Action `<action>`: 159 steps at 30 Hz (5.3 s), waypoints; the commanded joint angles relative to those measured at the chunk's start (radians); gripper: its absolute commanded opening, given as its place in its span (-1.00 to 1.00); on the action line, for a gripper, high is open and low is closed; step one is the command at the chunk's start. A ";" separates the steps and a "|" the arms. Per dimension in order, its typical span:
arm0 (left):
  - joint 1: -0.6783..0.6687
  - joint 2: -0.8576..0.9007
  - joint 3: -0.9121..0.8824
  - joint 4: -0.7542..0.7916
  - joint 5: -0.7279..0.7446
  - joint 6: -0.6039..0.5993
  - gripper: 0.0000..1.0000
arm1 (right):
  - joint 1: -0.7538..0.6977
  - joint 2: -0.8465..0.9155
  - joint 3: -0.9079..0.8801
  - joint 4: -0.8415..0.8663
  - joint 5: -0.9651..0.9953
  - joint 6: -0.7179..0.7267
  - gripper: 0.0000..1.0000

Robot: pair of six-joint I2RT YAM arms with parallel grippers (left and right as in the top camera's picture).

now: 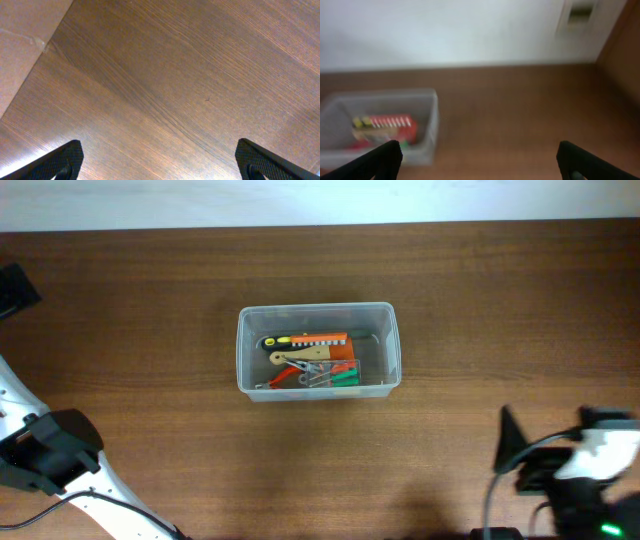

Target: Pack container

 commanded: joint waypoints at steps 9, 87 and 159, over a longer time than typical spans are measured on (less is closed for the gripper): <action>0.005 -0.006 0.003 -0.001 0.007 -0.013 0.98 | -0.029 -0.271 -0.569 0.195 -0.021 0.009 0.97; -0.610 -2.146 -2.426 1.244 0.061 -0.006 0.98 | -0.029 -0.344 -0.773 0.214 -0.020 0.009 0.97; -0.629 -2.225 -2.566 1.280 0.037 -0.005 0.98 | -0.029 -0.344 -0.773 0.214 -0.020 0.009 0.98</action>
